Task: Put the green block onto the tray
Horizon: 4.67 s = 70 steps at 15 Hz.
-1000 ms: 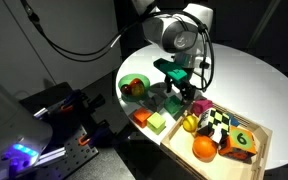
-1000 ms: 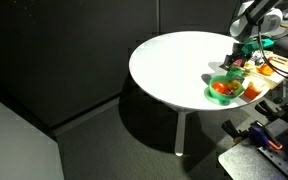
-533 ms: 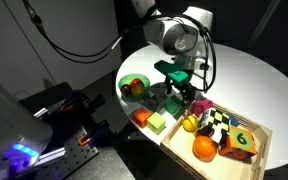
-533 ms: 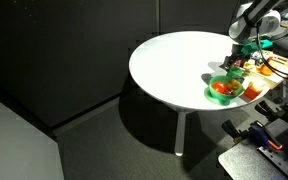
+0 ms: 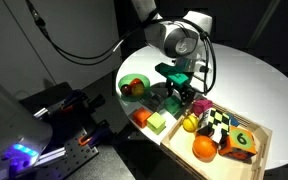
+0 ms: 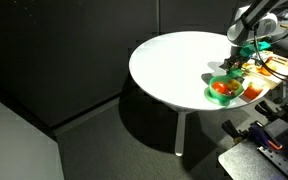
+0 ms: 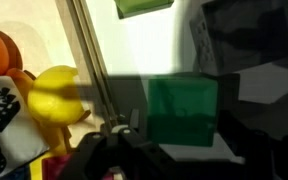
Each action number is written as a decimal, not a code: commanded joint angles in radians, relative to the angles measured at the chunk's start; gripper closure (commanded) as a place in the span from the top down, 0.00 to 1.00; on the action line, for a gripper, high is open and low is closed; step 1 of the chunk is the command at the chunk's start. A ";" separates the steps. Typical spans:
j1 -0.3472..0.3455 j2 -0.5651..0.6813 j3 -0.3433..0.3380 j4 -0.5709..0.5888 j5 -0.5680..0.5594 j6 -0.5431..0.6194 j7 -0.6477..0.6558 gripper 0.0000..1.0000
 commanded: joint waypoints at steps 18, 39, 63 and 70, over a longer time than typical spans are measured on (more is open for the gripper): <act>-0.032 -0.257 -0.003 -0.125 -0.042 -0.073 -0.028 0.31; -0.228 -0.366 -0.083 -0.177 -0.012 -0.104 -0.260 0.31; -0.342 -0.259 -0.131 0.026 0.048 -0.157 -0.246 0.31; -0.341 -0.214 -0.138 0.060 0.037 -0.135 -0.238 0.31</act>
